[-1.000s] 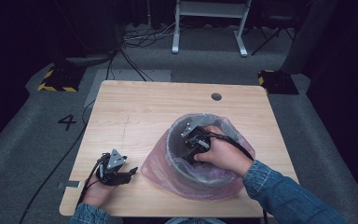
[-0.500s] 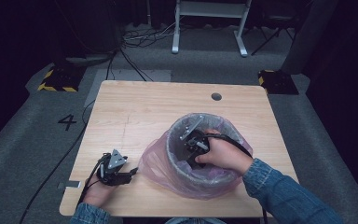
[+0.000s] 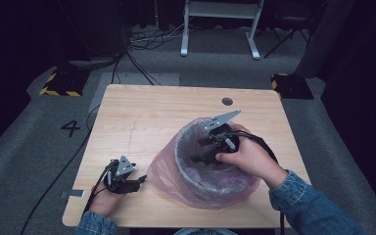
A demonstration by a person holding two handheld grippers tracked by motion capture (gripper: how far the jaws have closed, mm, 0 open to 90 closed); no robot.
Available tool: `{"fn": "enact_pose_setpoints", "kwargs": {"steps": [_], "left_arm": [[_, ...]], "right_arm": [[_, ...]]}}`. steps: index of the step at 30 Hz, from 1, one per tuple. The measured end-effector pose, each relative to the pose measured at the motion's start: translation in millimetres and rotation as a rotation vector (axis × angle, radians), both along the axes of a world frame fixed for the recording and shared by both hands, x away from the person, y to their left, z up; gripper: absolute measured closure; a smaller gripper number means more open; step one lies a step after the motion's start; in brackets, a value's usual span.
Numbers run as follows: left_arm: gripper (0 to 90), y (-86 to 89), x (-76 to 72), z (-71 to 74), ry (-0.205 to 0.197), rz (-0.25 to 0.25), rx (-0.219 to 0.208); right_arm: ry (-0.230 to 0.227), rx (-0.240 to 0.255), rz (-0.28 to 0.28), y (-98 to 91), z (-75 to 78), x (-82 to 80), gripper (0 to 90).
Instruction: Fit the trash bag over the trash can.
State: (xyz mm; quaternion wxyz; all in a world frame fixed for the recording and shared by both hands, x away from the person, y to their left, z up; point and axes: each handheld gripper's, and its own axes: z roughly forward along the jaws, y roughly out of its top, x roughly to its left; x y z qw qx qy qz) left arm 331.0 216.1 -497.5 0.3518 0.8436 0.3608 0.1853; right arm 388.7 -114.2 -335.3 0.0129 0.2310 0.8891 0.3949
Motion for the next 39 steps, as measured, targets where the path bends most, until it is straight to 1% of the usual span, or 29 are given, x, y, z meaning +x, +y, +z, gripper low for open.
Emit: {"fn": "enact_pose_setpoints", "kwargs": {"steps": [2, 4, 6, 7, 9, 11, 13, 15, 17, 19, 22, 24, 29, 32, 34, 36, 37, 38, 39], "left_arm": [[37.8, -0.7, 0.4, 0.1, 0.001, 0.002, 0.003], [37.8, -1.1, 0.7, -0.2, 0.001, 0.0, 0.003], [37.8, -1.2, 0.8, -0.3, 0.001, 0.0, 0.004], [37.8, -1.1, 0.8, -0.3, 0.001, 0.0, 0.003], [37.8, -1.1, 0.8, -0.4, 0.003, -0.001, 0.004], [37.8, -1.2, 0.7, -0.5, 0.003, -0.001, 0.005], [37.8, -1.1, 0.6, -0.5, 0.002, -0.001, 0.005], [37.8, -1.0, 0.3, -0.5, 0.002, -0.001, 0.005], [37.8, -0.8, 0.0, -0.5, 0.003, -0.002, 0.003], [37.7, -0.4, -0.1, -0.6, 0.004, -0.002, 0.004], [37.7, -0.5, -0.6, -0.7, 0.002, -0.002, 0.009], [37.7, -0.4, -0.9, -0.9, 0.001, -0.002, 0.009], [37.7, -0.3, -1.5, -1.0, 0.004, 0.001, 0.005], [37.7, -0.4, -1.3, -1.2, 0.003, -0.001, 0.007], [37.8, -0.5, -1.1, -1.2, 0.0, -0.002, 0.009], [37.7, -0.6, -1.1, -1.1, 0.0, -0.001, 0.009], [37.7, -0.5, -1.0, -0.9, 0.0, -0.002, 0.011], [37.7, -0.5, -0.9, -0.9, 0.0, -0.001, 0.01], [37.7, -0.5, -0.6, -1.0, 0.0, -0.002, 0.01]], "right_arm": [[-0.024, 0.026, -0.017, -2.1, 5.9, 0.5, 36.8], [-0.067, 0.049, -0.039, -4.9, 11.4, 2.6, 38.6], [-0.093, 0.057, -0.064, -7.3, 13.3, 5.1, 40.6], [-0.11, 0.06, -0.085, -9.1, 13.6, 7.3, 41.1], [-0.118, 0.053, -0.127, -11.8, 12.7, 10.8, 42.2], [-0.125, 0.03, -0.157, -13.2, 9.4, 14.3, 42.2], [-0.132, 0.005, -0.173, -13.2, 4.6, 17.6, 42.2], [-0.136, -0.019, -0.175, -12.4, -1.0, 20.5, 41.7], [-0.124, -0.046, -0.18, -11.5, -6.7, 22.5, 42.4], [-0.091, -0.058, -0.18, -9.7, -13.5, 24.1, 43.2], [-0.062, -0.079, -0.188, -7.2, -20.1, 25.0, 42.3], [-0.057, -0.101, -0.179, -5.1, -25.3, 25.3, 41.3], [-0.023, -0.154, -0.165, 0.0, -41.1, 26.4, 37.9], [-0.025, -0.181, -0.154, 2.8, -45.0, 26.2, 36.1], [-0.013, -0.195, -0.151, 4.7, -48.5, 26.1, 33.8], [-0.009, -0.207, -0.149, 5.2, -50.8, 26.3, 32.7], [-0.002, -0.202, -0.152, 5.0, -50.2, 26.2, 31.5], [0.003, -0.188, -0.151, 4.7, -49.3, 26.3, 30.5], [0.022, -0.16, -0.147, 4.2, -46.4, 25.6, 30.4]]}}
